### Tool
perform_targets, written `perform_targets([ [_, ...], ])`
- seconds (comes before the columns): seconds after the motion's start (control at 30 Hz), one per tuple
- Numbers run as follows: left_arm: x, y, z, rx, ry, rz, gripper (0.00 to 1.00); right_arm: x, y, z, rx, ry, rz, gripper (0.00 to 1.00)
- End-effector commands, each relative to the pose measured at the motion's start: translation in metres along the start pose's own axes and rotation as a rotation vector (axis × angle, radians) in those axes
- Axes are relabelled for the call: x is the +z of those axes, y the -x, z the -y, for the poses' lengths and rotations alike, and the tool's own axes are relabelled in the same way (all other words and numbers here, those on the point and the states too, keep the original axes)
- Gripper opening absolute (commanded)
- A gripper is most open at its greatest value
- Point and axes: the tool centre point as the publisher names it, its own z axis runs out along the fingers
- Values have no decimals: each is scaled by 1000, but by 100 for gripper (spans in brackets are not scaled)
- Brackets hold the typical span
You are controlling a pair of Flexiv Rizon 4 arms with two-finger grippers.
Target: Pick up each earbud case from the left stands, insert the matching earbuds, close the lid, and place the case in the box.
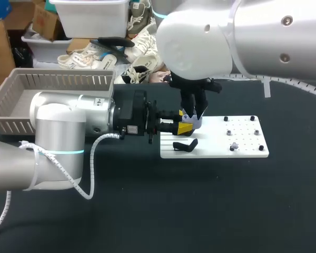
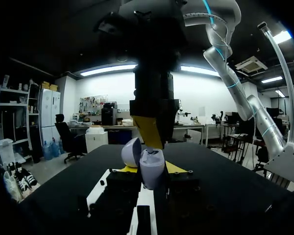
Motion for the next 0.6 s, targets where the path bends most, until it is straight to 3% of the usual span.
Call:
perform_targets([
  [0.03, 0, -1, -1, 0, -3, 1, 0, 3, 2, -1, 2, -4, -1, 0],
  [0.47, 0, -1, -1, 0, -3, 1, 0, 9, 3, -3, 1, -11, -10, 0],
  [0.5, 0, -1, -1, 0, -3, 1, 0, 9, 3, -3, 1, -12, -11, 11],
  [0.6, 0, -1, -1, 0, -3, 1, 0, 10, 2, -4, 0, -10, -14, 20],
])
